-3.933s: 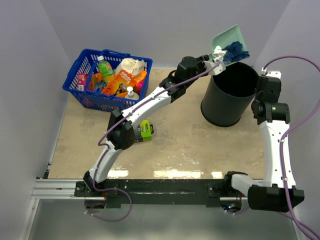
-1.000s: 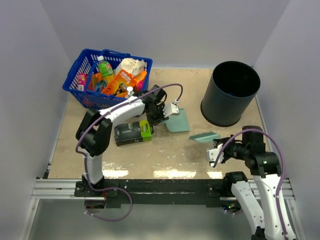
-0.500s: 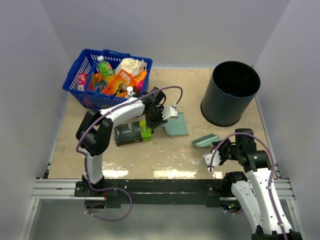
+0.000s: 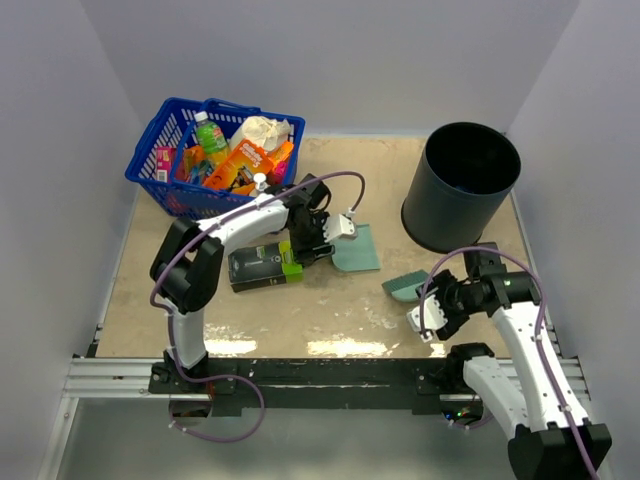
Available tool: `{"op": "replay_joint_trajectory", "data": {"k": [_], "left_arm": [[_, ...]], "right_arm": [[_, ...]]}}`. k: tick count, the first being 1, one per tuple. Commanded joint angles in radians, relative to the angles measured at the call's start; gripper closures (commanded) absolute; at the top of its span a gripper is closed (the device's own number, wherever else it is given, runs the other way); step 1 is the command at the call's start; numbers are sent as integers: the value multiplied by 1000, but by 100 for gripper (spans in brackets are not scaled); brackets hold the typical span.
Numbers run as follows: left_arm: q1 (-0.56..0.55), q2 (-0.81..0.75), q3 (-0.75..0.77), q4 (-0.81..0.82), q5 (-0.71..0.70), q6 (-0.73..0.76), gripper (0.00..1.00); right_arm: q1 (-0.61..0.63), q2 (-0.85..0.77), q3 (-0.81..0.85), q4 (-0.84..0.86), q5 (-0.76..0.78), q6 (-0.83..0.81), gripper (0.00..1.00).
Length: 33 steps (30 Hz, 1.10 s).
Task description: Sweep away the paper scraps from the table
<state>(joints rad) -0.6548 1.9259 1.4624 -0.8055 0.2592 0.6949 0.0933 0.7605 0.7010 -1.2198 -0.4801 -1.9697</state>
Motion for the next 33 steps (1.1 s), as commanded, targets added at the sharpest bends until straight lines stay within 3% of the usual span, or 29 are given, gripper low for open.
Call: {"op": "replay_joint_trajectory", "data": {"k": [1, 3, 10, 16, 19, 20, 21, 22, 24, 28, 30, 33], "left_arm": [[7, -79, 65, -23, 52, -3, 33], [7, -85, 81, -29, 61, -6, 32], [9, -116, 115, -46, 83, -43, 32], [21, -177, 104, -11, 58, -103, 31], [35, -228, 93, 47, 32, -150, 31], [40, -238, 93, 61, 16, -162, 27], [50, -258, 96, 81, 8, -191, 22], [56, -265, 102, 88, 2, -204, 0], [73, -265, 119, 82, 9, -222, 0], [110, -280, 157, 117, 17, -296, 0], [139, -301, 165, 162, 3, -343, 0], [170, -329, 147, 256, -37, -423, 0]], "right_arm": [[3, 63, 196, -185, -5, -49, 2], [3, 60, 245, -198, -46, 78, 1], [3, 13, 357, -196, -67, 182, 1], [3, 40, 477, -159, -126, 399, 2], [3, 60, 499, 50, -143, 679, 1], [3, 69, 503, 218, -132, 883, 1], [5, 103, 514, 296, -115, 982, 1], [6, 123, 534, 435, -60, 1075, 1], [42, 202, 567, 575, 58, 1349, 2], [89, 417, 741, 634, 219, 1609, 1], [112, 473, 813, 683, 476, 1839, 2], [169, 556, 905, 661, 745, 1937, 2]]}}
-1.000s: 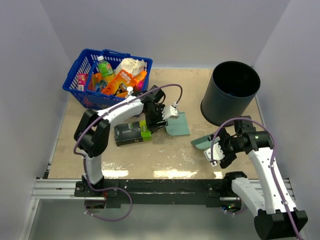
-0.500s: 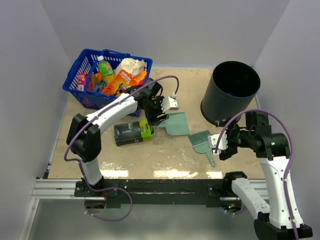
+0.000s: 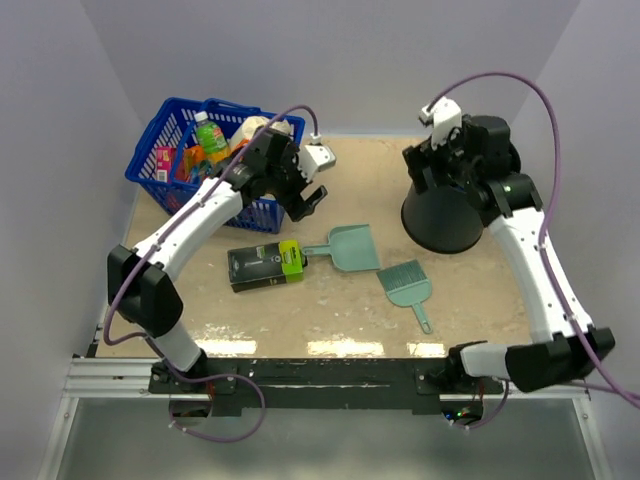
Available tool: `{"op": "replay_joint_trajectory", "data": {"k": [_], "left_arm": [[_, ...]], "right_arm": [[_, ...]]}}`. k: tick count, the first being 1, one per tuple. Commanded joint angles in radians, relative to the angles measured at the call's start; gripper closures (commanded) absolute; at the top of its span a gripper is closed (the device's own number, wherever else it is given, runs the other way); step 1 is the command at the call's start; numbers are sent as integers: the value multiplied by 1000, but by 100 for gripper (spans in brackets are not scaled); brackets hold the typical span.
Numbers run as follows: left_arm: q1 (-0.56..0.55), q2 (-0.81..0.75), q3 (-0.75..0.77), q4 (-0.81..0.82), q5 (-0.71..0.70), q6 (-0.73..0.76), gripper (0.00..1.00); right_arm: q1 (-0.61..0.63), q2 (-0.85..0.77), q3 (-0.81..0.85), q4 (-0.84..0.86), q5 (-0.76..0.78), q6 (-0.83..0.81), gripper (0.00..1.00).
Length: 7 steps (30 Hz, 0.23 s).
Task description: Sweep away the paper scraps from the table
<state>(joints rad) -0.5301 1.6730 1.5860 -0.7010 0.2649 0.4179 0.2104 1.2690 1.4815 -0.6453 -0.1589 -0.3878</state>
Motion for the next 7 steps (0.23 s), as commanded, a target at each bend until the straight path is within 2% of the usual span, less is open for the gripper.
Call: {"op": "replay_joint_trajectory", "data": {"k": [1, 4, 7], "left_arm": [[50, -84, 9, 178, -46, -160, 0], [51, -96, -6, 254, -81, -195, 0], [53, -79, 55, 262, -146, -221, 0]], "right_arm": [[53, 62, 135, 90, 433, 351, 2], [52, 69, 135, 139, 404, 334, 1], [55, 108, 210, 144, 383, 372, 1]]}}
